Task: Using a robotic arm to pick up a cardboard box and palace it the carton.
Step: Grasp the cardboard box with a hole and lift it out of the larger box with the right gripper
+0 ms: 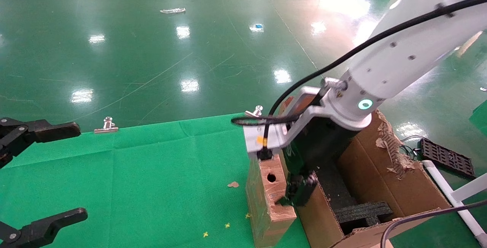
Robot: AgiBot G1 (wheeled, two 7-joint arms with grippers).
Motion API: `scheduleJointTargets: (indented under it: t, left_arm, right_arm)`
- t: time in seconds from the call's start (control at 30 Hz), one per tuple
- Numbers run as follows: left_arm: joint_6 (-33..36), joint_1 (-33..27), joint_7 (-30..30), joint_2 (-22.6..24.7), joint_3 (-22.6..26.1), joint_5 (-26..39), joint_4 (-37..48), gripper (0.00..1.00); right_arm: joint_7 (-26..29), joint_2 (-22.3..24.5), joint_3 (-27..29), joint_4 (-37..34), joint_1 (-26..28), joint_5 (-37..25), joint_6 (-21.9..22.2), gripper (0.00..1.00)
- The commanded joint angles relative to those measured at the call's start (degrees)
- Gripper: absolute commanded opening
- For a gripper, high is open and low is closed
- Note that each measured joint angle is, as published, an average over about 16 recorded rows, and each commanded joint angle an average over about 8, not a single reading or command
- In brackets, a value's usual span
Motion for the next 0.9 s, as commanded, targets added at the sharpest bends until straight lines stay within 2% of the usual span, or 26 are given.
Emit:
scheduleJointTargets:
  t: [0.03, 0.2, 0.37, 0.47, 0.7, 0.8, 0.9]
  left_arm:
    - [0.0, 0.0, 0.0, 0.0, 0.01, -0.01, 0.0, 1.0]
    - [-0.01, -0.01, 0.01, -0.01, 0.03, -0.02, 0.0, 1.0]
    - [-0.02, -0.01, 0.03, -0.02, 0.05, -0.03, 0.0, 1.0]
    - [-0.03, -0.01, 0.03, -0.03, 0.06, -0.04, 0.0, 1.0]
    - [-0.04, -0.02, 0.05, -0.04, 0.09, -0.06, 0.0, 1.0]
    - [-0.05, -0.02, 0.05, -0.04, 0.1, -0.07, 0.0, 1.0]
    - [-0.05, -0.02, 0.06, -0.05, 0.12, -0.08, 0.0, 1.0]
  right_arm:
    - [0.79, -0.91, -3.98, -0.06, 1.75, 0.83, 0.17, 1.0]
    - [4.02, -3.54, -9.22, 0.07, 4.63, -0.93, 1.38, 1.0]
    - [8.89, -3.43, -10.89, -0.08, 5.68, -0.67, 3.26, 1.0]
    - [14.97, -1.09, -10.65, -0.96, 5.3, 1.98, 4.72, 1.0]
    - [33.05, 3.42, -10.56, -5.64, 4.41, 6.87, 6.62, 1.0]
    - [37.04, 3.85, -10.7, -7.5, 3.59, 8.55, 6.7, 1.0]
    - [38.83, 3.85, -10.96, -9.01, 2.36, 9.83, 6.8, 1.0]
